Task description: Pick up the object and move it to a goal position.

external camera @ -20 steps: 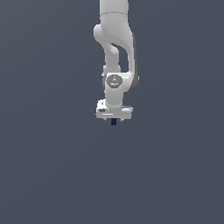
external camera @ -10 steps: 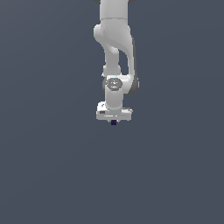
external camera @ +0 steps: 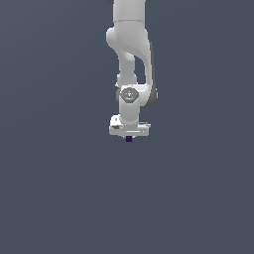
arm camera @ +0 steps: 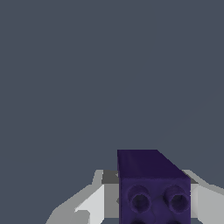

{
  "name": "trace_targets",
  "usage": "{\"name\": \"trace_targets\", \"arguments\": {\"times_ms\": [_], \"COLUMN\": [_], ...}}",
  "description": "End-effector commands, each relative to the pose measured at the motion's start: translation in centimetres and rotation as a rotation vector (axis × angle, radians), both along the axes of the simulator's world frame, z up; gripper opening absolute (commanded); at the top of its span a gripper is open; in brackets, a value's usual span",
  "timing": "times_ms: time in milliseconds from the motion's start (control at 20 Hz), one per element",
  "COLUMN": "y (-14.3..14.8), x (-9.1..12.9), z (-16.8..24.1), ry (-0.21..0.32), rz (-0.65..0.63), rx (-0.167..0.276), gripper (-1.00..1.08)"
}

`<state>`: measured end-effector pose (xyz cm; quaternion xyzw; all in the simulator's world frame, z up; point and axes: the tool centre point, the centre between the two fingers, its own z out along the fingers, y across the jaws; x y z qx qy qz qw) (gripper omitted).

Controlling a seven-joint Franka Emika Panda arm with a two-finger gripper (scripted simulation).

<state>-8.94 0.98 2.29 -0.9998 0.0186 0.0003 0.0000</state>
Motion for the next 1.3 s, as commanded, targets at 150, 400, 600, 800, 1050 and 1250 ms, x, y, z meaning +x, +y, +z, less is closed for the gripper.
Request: {"name": "trace_targets", "arguments": {"times_ms": [150, 400, 600, 800, 1050, 1250], "y": [-0.2, -0.7, -1.2, -1.7, -2.0, -2.1], "x": [-0.7, -2.1, -3.7, -5.0, -5.8, -6.0], "z": [0.8, 2.3, 4.1, 5.5, 6.5, 6.8], "ry": [-0.001, -0.001, -0.001, -0.001, -0.001, -0.001], "rz": [0.000, 0.000, 0.000, 0.000, 0.000, 0.000], "rx": [0.000, 0.000, 0.000, 0.000, 0.000, 0.000], "gripper": [-1.00, -1.00, -1.00, -1.00, -1.00, -1.00]}}
